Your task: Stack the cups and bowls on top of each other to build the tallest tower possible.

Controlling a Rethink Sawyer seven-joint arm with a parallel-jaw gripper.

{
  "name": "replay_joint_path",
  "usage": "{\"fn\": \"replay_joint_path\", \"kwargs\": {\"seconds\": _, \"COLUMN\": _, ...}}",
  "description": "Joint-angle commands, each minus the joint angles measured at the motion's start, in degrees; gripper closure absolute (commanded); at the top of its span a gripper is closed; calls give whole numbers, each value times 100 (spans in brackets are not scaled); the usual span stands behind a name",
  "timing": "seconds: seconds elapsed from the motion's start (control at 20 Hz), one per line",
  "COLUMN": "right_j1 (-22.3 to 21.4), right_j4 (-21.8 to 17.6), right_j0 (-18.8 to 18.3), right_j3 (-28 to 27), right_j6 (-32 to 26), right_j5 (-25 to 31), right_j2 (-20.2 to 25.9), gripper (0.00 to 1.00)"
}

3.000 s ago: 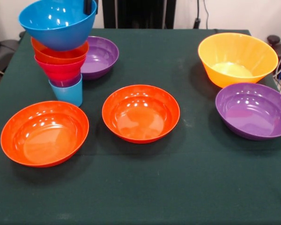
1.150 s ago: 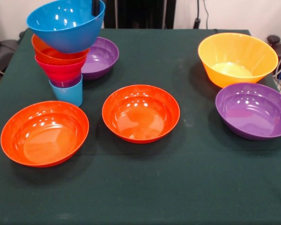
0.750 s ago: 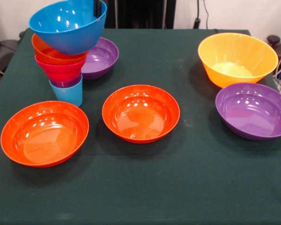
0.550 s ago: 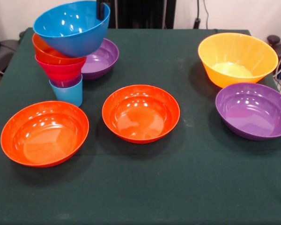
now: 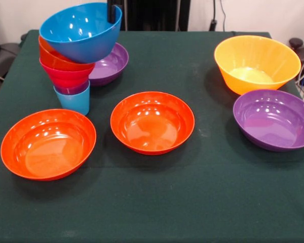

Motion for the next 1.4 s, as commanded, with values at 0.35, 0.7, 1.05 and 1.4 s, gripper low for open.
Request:
{"fn": "replay_joint_path", "kwargs": {"seconds": 0.35, "right_j1": 336, "right_j4": -492, "right_j0": 45, "right_j3": -42, "right_j6": -1344, "right_j5": 119, "right_j2": 315, "gripper": 100}}
{"fn": "replay_joint_path", "kwargs": {"seconds": 0.7, "right_j1": 271, "right_j4": -409, "right_j0": 33, "right_j3": -79, "right_j6": -1450, "right_j5": 283, "right_j2": 372, "gripper": 100}}
{"fn": "replay_joint_path", "kwargs": {"seconds": 1.05, "right_j1": 78, "right_j4": -379, "right_j0": 142, "right_j3": -41, "right_j6": -1316, "right_j5": 369, "right_j2": 330, "gripper": 100}}
{"fn": "replay_joint_path", "kwargs": {"seconds": 1.4, "right_j1": 41, "right_j4": -326, "right_j0": 94, "right_j3": -72, "right_j6": -1433, "right_j5": 409, "right_j2": 387, "gripper": 100}}
